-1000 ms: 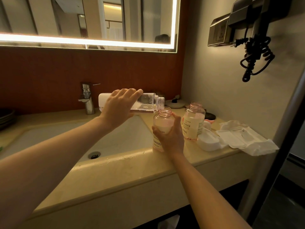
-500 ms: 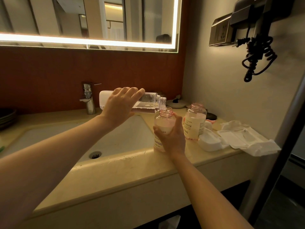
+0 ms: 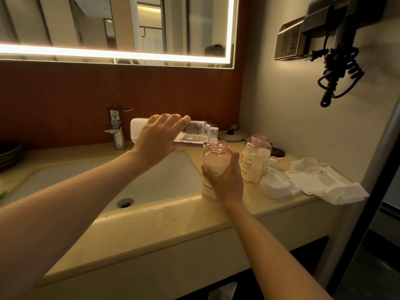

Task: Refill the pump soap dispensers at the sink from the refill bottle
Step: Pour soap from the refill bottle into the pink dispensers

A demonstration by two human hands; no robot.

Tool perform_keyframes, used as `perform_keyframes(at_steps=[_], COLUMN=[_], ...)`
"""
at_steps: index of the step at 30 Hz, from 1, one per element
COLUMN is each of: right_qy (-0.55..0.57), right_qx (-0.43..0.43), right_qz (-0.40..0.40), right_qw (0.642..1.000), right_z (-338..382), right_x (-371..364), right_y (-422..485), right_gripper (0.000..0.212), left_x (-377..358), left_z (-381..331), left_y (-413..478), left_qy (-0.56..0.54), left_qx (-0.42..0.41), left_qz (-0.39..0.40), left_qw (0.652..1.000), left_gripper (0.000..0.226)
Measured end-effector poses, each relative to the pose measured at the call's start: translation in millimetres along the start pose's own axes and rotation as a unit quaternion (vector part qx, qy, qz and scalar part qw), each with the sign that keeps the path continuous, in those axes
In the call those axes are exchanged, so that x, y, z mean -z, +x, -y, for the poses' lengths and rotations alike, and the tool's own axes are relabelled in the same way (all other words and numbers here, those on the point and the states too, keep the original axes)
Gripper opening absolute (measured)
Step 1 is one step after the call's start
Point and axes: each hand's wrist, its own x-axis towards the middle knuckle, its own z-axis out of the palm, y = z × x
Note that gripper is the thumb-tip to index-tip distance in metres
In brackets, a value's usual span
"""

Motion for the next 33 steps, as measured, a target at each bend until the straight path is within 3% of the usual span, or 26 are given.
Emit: perform_keyframes(at_steps=[33], right_qy=[-0.006], right_qx=[0.010], right_qz=[-0.005], right_qw=[1.000], right_z=[-0.5], right_x=[1.2], right_y=[-0.7], right_gripper=[0.074], left_x=[0.6], left_z=[2.3], left_y=[5.8], left_qy=[0.007], left_qx=[-0.018], left_qz=[-0.005], left_qw=[1.000], left_gripper=[0.075])
